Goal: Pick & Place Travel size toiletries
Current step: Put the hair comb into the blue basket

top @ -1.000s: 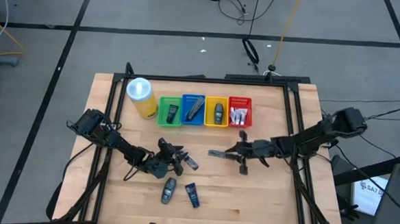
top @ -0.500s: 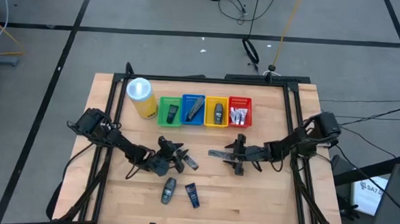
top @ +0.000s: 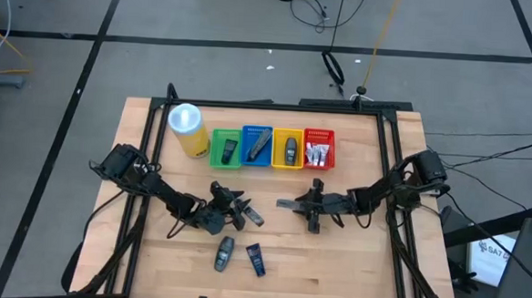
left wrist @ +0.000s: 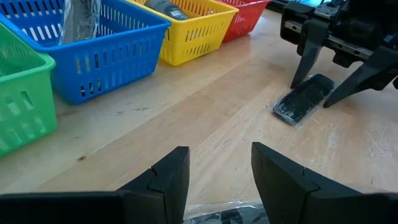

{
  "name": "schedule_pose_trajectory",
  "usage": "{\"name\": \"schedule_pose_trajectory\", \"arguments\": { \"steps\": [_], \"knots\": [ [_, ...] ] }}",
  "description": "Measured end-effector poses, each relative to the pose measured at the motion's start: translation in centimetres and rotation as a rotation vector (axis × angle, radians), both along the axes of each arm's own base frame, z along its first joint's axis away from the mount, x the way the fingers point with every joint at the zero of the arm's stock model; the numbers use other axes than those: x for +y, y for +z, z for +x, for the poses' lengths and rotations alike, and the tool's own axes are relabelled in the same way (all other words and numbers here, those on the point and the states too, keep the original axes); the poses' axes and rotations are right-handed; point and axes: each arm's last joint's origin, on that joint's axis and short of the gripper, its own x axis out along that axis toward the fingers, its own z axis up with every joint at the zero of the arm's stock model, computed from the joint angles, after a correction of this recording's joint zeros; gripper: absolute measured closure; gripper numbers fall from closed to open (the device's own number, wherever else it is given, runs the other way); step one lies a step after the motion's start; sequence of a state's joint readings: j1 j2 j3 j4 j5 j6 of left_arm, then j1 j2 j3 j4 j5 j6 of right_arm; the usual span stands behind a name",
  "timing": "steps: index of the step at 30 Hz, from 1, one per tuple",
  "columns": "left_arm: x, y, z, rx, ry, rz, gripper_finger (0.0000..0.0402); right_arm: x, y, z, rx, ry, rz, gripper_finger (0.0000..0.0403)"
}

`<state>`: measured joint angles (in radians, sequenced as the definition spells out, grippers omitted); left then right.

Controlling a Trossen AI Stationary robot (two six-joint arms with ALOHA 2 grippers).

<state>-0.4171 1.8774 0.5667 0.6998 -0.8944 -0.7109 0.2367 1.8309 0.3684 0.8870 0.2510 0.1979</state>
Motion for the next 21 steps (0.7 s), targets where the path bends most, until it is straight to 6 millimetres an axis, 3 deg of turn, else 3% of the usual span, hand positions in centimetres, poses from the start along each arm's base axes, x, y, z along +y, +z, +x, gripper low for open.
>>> {"name": "schedule_pose_trajectory", "arguments": {
  "steps": [6, 13, 21],
  "knots": [
    [0.0, 0.0, 0.0, -0.004, 0.000, -0.002, 0.0233, 0.1, 0.2, 0.1, -0.012, 0.031, 0.021, 0.0259],
    [0.0, 0.2, 0.2, -0.028, 0.002, -0.005, 0.0233, 0.1, 2.0, 0.3, -0.102, 0.058, 0.011, 0.0265],
    [0.2, 2.7, 1.4, -0.164, -0.070, 0.123, 0.0233, 0.1, 5.1, 0.7, -0.270, 0.073, -0.021, 0.0267]
  ]
}}
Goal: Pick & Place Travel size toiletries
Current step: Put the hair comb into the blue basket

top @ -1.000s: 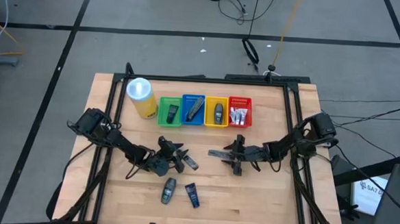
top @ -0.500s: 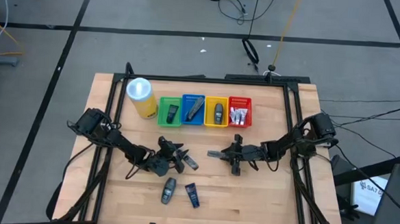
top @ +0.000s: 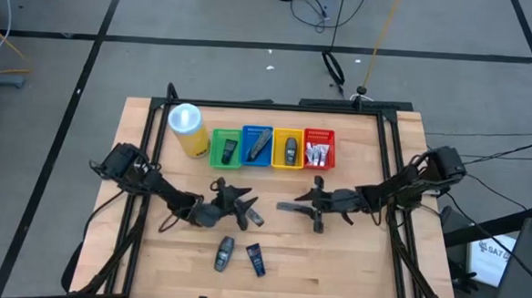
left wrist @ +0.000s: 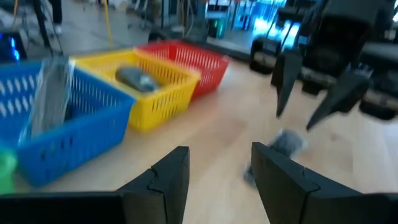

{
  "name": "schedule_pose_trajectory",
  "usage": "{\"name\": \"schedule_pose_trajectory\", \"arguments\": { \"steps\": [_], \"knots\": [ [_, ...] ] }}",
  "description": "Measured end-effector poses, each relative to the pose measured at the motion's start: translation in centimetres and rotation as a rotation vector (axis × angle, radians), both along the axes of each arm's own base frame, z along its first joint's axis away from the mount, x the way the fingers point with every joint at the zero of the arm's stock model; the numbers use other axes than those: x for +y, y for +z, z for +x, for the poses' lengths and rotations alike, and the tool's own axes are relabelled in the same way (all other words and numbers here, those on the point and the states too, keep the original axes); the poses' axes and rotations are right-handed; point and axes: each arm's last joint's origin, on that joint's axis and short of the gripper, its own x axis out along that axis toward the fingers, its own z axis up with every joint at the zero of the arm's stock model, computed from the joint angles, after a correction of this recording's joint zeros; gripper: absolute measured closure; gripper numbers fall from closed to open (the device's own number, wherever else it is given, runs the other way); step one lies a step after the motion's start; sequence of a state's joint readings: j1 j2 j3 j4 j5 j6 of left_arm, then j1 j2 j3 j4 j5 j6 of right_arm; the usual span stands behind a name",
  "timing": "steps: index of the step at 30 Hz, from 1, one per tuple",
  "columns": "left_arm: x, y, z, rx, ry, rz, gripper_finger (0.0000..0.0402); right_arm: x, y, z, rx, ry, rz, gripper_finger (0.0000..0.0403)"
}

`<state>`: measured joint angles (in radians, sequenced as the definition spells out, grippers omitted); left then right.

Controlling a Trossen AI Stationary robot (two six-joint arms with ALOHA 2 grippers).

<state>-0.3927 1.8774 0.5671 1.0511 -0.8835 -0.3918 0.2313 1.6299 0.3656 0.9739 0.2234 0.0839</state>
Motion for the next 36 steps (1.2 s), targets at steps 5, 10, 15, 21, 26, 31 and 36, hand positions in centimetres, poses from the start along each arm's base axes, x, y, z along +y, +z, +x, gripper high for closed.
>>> {"name": "schedule_pose_trajectory", "arguments": {
  "steps": [5, 10, 15, 21, 26, 31, 36],
  "knots": [
    [2.4, 0.9, 1.7, -0.026, -0.127, 0.026, 0.0233, 0.0, 0.1, -0.1, 0.005, 0.014, -0.050, 0.0273],
    [4.5, 1.3, 5.2, 0.081, -0.395, -0.006, 0.0206, -0.1, 0.1, -0.1, 0.018, 0.007, -0.045, 0.0263],
    [4.5, 1.1, 8.6, 0.216, -0.570, 0.117, 0.0138, -0.1, 0.5, -0.3, 0.018, 0.000, -0.023, 0.0241],
    [4.5, -1.0, 11.0, 0.365, -0.612, 0.213, 0.0073, 1.1, 0.1, -1.1, 0.056, 0.000, 0.101, 0.0228],
    [5.2, -2.8, 11.9, 0.410, -0.597, 0.180, 0.0082, 2.6, -0.4, -1.8, 0.030, -0.020, 0.095, 0.0234],
    [6.3, -3.4, 12.1, 0.406, -0.564, 0.100, 0.0107, 3.3, -0.4, -2.0, 0.020, -0.031, 0.049, 0.0238],
    [6.6, -3.8, 11.9, 0.441, -0.616, 0.054, 0.0133, 3.3, -0.3, -2.0, 0.006, -0.027, 0.055, 0.0238]
  ]
}}
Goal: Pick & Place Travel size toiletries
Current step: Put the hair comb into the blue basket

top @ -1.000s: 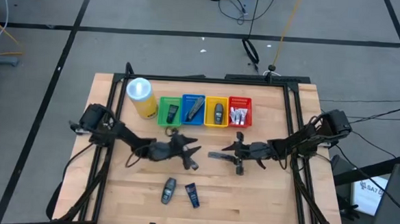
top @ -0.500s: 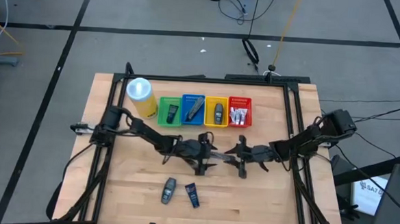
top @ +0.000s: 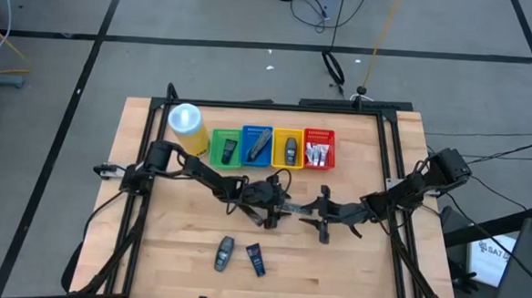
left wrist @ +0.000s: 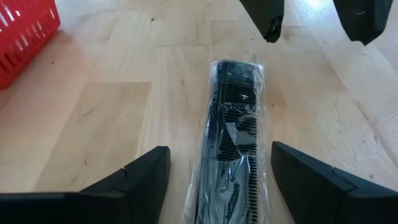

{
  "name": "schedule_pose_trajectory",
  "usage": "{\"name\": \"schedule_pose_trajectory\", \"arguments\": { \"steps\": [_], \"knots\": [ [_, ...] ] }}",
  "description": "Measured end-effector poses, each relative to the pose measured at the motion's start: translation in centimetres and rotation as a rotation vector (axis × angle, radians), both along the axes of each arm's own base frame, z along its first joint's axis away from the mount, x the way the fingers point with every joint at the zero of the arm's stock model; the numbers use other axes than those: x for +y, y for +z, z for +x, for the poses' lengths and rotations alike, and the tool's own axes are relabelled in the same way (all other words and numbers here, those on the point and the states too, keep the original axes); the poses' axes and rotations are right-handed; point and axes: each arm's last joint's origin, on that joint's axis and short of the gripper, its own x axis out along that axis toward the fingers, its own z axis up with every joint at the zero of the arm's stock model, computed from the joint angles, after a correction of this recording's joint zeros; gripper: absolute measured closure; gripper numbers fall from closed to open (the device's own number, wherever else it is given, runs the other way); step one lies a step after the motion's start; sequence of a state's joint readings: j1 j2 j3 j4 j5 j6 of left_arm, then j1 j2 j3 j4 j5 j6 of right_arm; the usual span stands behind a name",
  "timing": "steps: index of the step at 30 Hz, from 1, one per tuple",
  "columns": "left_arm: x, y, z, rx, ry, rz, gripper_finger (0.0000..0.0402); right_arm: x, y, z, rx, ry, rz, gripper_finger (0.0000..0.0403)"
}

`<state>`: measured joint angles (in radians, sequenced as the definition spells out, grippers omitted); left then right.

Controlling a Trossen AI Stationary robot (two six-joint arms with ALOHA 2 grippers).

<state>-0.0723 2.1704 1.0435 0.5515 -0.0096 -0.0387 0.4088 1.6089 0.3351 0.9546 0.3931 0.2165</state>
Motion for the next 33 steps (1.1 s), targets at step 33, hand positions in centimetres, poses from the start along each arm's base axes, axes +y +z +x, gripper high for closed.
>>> {"name": "schedule_pose_trajectory", "arguments": {
  "steps": [33],
  "knots": [
    [-1.3, 4.0, -1.4, 0.065, 0.027, 0.088, 0.0262, 0.1, 0.1, 0.0, -0.006, 0.005, 0.008, 0.0243]
  ]
}}
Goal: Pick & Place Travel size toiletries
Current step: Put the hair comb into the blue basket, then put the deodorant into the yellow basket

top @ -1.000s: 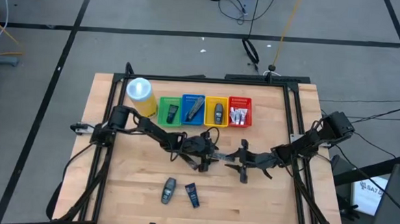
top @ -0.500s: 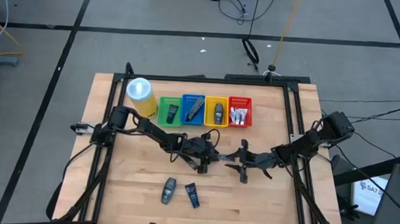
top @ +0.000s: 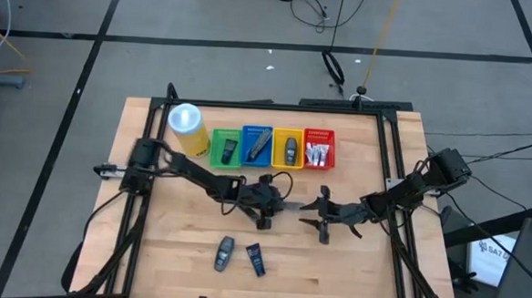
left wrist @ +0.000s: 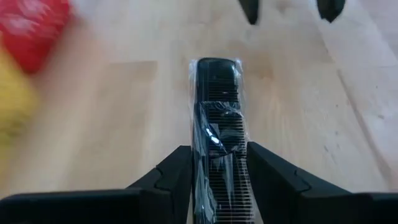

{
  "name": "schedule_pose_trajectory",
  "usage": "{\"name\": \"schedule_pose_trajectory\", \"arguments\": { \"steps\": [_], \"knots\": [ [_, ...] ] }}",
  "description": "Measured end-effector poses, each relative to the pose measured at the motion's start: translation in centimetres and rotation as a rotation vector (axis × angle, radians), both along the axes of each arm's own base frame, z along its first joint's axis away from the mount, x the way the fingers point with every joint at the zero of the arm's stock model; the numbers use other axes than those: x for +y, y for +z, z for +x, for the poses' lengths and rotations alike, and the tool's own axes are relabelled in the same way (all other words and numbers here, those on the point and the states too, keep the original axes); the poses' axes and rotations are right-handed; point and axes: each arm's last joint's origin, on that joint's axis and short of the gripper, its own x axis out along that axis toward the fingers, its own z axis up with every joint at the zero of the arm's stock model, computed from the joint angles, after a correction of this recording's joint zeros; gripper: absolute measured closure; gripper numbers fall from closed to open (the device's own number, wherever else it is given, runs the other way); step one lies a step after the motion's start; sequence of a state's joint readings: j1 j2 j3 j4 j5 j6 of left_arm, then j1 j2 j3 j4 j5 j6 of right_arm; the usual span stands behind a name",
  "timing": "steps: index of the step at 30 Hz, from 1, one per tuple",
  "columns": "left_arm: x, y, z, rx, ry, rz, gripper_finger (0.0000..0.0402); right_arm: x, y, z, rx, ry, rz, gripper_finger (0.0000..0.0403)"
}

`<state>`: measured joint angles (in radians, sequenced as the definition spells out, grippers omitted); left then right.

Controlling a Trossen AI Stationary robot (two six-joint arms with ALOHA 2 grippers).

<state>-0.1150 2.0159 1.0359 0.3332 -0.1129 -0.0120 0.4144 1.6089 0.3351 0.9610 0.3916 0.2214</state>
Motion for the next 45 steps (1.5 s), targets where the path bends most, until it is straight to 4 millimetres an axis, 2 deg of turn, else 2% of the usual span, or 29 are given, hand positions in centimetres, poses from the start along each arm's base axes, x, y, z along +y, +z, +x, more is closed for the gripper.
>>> {"name": "schedule_pose_trajectory", "arguments": {
  "steps": [6, 9, 13, 16, 20, 26, 31, 35, 41, 45],
  "knots": [
    [-0.5, 5.2, -2.6, 0.063, 0.169, 0.163, 0.0261, 0.3, 0.2, 0.0, -0.022, 0.016, -0.013, 0.0243],
    [0.0, 8.5, -4.5, 0.049, 0.330, 0.198, 0.0261, 0.3, 0.2, -0.1, -0.021, 0.010, -0.017, 0.0243],
    [1.7, 11.5, -7.0, 0.000, 0.624, 0.175, 0.0261, -0.1, -0.3, -0.7, -0.002, -0.016, -0.017, 0.0243],
    [3.9, 12.6, -7.9, -0.065, 0.824, 0.081, 0.0261, -0.4, -0.7, -1.3, -0.002, -0.048, -0.010, 0.0243],
    [7.1, 11.9, -7.3, -0.116, 0.979, -0.027, 0.0261, -0.7, -0.9, -1.9, -0.009, -0.055, 0.014, 0.0243],
    [10.1, 8.9, -5.4, -0.112, 1.028, -0.068, 0.0261, -1.1, -1.1, -2.7, -0.021, -0.061, 0.040, 0.0243],
    [11.3, 6.2, -4.5, -0.045, 1.016, -0.101, 0.0261, -1.2, -1.4, -3.0, -0.008, -0.071, 0.053, 0.0243],
    [12.2, 5.0, -4.5, -0.024, 1.057, -0.128, 0.0256, -1.3, -1.4, -3.1, -0.009, -0.083, 0.048, 0.0243],
    [13.1, 4.7, -4.5, 0.005, 1.023, -0.176, 0.0203, -1.3, -1.4, -3.1, -0.008, -0.093, 0.043, 0.0243],
    [13.2, 5.2, -4.6, 0.024, 0.964, -0.190, 0.0163, -1.3, -1.5, -3.1, -0.005, -0.093, 0.041, 0.0243]
  ]
}}
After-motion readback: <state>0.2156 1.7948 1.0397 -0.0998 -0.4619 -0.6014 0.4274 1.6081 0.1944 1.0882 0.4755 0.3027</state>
